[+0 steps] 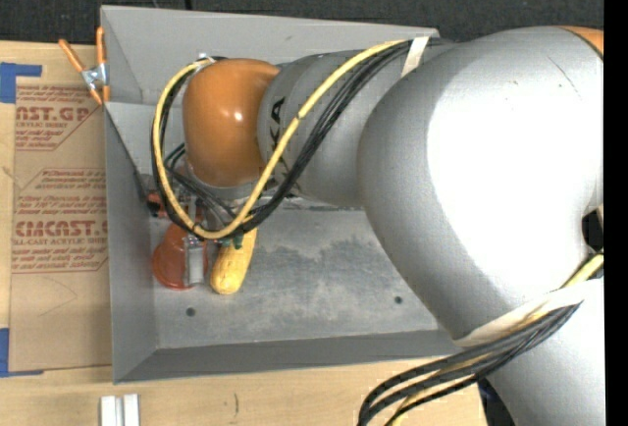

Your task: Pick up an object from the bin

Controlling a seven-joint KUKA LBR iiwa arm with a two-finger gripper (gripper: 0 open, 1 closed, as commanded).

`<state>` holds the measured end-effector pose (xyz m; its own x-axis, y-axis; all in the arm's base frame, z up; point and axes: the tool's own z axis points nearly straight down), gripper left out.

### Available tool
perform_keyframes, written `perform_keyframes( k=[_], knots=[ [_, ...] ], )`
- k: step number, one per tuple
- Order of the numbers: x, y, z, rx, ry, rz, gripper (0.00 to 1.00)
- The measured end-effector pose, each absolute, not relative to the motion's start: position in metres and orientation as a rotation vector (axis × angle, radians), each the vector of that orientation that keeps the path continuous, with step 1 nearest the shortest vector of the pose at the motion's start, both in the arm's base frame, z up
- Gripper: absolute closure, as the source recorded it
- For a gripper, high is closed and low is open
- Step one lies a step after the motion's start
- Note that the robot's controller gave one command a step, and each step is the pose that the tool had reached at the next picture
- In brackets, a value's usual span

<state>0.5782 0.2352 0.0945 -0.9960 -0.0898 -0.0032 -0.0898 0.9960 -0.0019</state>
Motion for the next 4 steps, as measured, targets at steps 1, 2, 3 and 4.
perform_keyframes(
  k=[1, 2, 3, 4],
  knots=[
    [0.5782, 0.2352, 0.0945, -0.141, 3.135, -0.003, 1.0],
    [0.5782, 0.2352, 0.0945, -0.141, 3.135, -0.002, 1.0],
    [0.5783, 0.2352, 0.0945, -0.141, 3.135, -0.002, 1.0],
    [0.5783, 0.2352, 0.0945, -0.141, 3.135, -0.002, 1.0]
  ],
)
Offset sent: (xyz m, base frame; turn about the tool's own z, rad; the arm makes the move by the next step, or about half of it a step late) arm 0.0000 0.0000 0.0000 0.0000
